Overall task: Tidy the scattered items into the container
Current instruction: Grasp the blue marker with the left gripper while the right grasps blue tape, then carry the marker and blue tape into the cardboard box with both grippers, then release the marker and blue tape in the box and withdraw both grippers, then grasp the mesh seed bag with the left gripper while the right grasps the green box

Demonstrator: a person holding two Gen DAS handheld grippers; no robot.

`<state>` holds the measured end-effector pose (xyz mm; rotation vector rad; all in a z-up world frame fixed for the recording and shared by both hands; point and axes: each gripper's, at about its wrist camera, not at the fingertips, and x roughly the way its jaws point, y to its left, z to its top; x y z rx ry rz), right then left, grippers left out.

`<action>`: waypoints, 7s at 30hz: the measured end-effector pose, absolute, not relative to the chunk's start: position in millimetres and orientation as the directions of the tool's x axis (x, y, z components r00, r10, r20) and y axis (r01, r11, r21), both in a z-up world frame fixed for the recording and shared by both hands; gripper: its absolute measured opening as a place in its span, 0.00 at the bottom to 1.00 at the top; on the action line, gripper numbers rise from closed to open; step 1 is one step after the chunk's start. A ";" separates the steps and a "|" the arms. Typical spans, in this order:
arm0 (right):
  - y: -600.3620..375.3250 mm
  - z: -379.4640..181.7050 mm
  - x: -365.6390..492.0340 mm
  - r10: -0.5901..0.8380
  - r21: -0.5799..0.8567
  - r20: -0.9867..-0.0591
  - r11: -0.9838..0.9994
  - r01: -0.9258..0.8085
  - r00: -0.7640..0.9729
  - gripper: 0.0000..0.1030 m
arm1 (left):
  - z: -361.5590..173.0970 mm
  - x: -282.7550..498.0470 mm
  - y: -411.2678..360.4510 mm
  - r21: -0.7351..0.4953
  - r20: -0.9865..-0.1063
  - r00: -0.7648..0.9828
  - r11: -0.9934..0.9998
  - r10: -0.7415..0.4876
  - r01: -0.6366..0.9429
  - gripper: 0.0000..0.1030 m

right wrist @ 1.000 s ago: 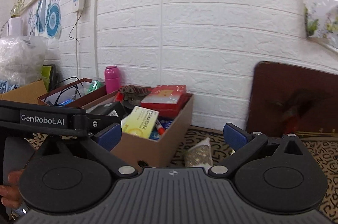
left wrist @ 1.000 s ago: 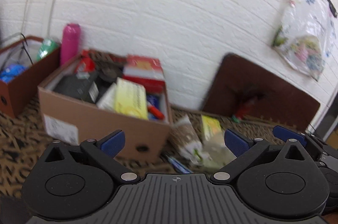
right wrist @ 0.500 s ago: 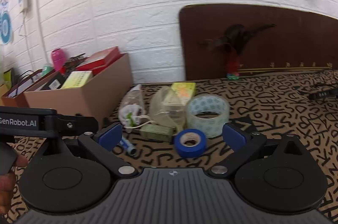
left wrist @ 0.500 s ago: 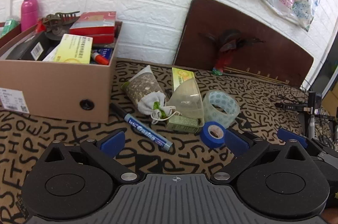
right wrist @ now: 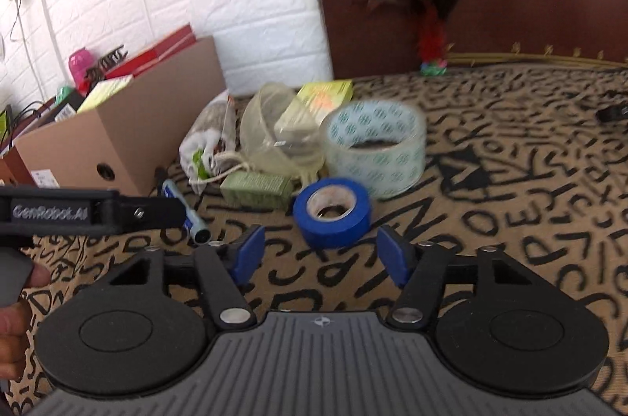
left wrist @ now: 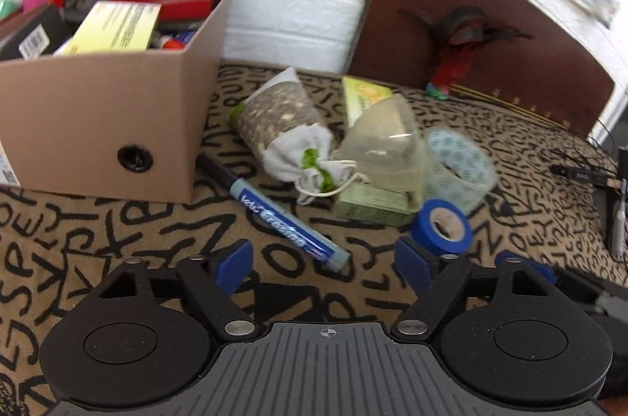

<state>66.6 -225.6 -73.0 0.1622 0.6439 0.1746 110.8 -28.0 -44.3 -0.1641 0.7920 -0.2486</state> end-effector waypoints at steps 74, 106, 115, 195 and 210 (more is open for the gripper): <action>-147.3 -79.3 5.1 0.238 0.123 -0.697 0.969 -0.213 0.677 0.25 | -73.8 16.4 17.5 -0.026 -0.735 0.642 0.955 -0.218 0.295 0.28; -57.7 54.2 76.4 0.485 0.146 -0.484 0.865 -0.480 0.728 0.20 | 69.1 76.6 131.4 -0.231 -0.475 0.856 0.967 -0.205 0.103 0.11; -35.9 61.3 162.8 0.447 0.117 -0.481 0.885 -0.450 0.754 0.20 | 84.1 161.6 150.9 -0.192 -0.474 0.868 0.980 -0.148 0.062 0.11; -153.7 -55.8 15.1 0.277 0.096 -0.530 0.958 -0.269 0.802 0.97 | -45.1 54.2 -6.6 -0.250 -0.655 0.678 0.942 -0.334 0.223 1.00; -166.1 -92.5 92.0 0.202 0.077 -0.592 0.978 -0.195 0.780 0.77 | -55.6 130.9 -31.9 -0.113 -0.651 0.717 0.965 -0.251 0.235 0.87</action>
